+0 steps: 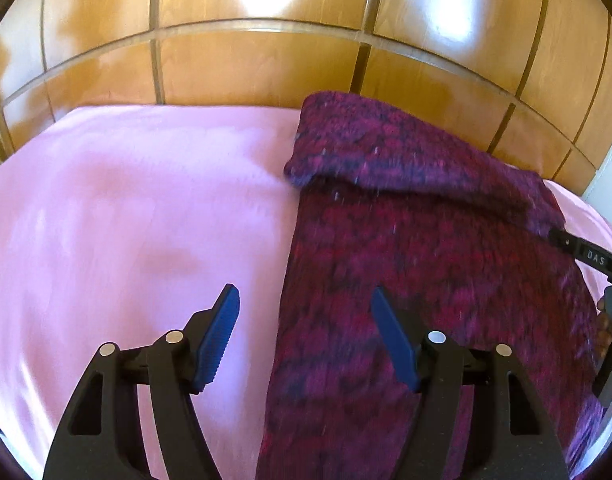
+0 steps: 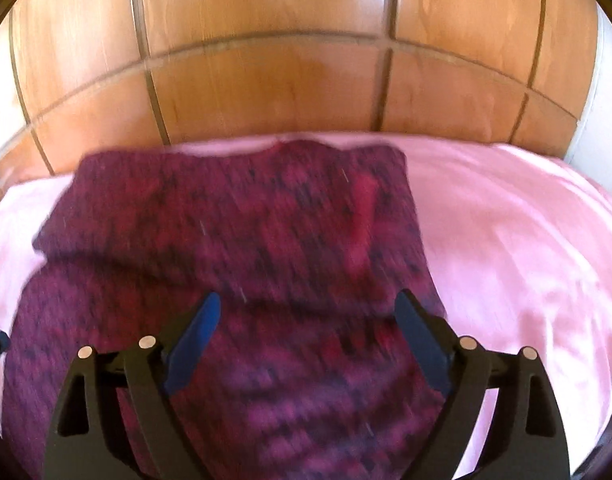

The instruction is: Fold small clothes

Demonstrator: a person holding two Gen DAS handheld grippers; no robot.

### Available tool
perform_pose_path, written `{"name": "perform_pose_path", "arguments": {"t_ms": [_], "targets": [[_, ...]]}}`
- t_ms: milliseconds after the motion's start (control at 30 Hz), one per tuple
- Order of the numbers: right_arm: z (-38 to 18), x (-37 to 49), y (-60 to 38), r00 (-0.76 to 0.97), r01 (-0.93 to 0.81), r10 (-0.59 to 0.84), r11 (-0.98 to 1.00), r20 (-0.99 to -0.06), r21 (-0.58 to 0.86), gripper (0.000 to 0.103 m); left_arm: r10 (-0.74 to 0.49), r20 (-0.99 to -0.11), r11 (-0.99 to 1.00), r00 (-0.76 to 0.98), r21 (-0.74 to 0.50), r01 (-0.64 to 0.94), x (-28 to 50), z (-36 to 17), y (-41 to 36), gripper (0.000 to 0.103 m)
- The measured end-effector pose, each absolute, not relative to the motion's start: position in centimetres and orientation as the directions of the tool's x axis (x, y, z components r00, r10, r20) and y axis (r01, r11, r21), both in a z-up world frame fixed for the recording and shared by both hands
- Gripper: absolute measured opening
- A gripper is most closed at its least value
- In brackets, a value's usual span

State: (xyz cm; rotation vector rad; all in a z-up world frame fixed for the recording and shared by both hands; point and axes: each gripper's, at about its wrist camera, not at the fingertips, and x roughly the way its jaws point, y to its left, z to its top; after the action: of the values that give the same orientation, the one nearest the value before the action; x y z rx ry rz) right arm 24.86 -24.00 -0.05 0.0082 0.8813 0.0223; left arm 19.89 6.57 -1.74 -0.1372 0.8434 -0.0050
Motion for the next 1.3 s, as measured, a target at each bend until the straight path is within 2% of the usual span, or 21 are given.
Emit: {"name": "perform_pose_path", "arguments": {"t_ms": [167, 267, 533, 800, 833, 900, 933, 1033, 1100, 1167, 1300], "targets": [[-1.3, 21.0, -25.5, 0.589, -0.028, 0.003, 0.999, -0.808, -0.017, 0.089, -0.079, -0.754, 0.989, 0.652, -0.141, -0.044, 16.2, -2.5, 7.6, 0.067], [-2.1, 18.6, -26.6, 0.570, -0.037, -0.005, 0.999, -0.821, -0.032, 0.090, -0.117, -0.770, 0.984, 0.627, -0.175, -0.032, 14.3, -3.3, 8.2, 0.059], [-3.2, 10.8, -29.2, 0.512, -0.044, 0.157, 0.987, -0.844, 0.156, 0.089, -0.159, -0.771, 0.978, 0.616, -0.209, -0.010, 9.5, -3.9, 8.8, 0.058], [-2.5, 5.5, -28.6, 0.477, -0.072, 0.272, 0.960, -0.836, 0.271, 0.068, -0.224, -0.785, 0.967, 0.578, -0.255, 0.029, 6.7, -4.0, 9.3, 0.055], [-2.7, 4.7, -28.6, 0.466, -0.076, 0.281, 0.957, -0.839, 0.279, 0.066, -0.247, -0.786, 0.963, 0.566, -0.265, 0.053, 6.3, -4.0, 9.1, 0.049], [-3.1, 3.8, -28.6, 0.444, -0.072, 0.295, 0.953, -0.846, 0.295, 0.060, -0.272, -0.791, 0.959, 0.548, -0.268, 0.090, 5.7, -4.2, 8.6, 0.044], [-3.4, 3.5, -28.6, 0.429, -0.070, 0.308, 0.949, -0.849, 0.309, 0.059, -0.285, -0.795, 0.957, 0.536, -0.271, 0.106, 5.4, -4.4, 8.3, 0.034], [-4.0, 3.0, -28.6, 0.396, -0.070, 0.327, 0.942, -0.858, 0.327, 0.044, -0.294, -0.795, 0.956, 0.530, -0.254, 0.150, 4.8, -4.5, 7.5, 0.018], [-3.7, 2.8, -28.5, 0.382, -0.095, 0.335, 0.941, -0.861, 0.324, 0.023, -0.316, -0.787, 0.948, 0.530, -0.275, 0.157, 4.8, -4.1, 7.7, 0.015], [-2.8, 3.0, -28.8, 0.386, -0.105, 0.349, 0.936, -0.854, 0.335, 0.018, -0.356, -0.766, 0.933, 0.536, -0.319, 0.166, 4.8, -3.1, 8.2, 0.014], [0.4, 3.3, -29.4, 0.445, -0.129, 0.433, 0.897, -0.784, 0.422, 0.017, -0.486, -0.672, 0.865, 0.558, -0.460, 0.200, 5.3, -0.1, 9.4, 0.014]]}}
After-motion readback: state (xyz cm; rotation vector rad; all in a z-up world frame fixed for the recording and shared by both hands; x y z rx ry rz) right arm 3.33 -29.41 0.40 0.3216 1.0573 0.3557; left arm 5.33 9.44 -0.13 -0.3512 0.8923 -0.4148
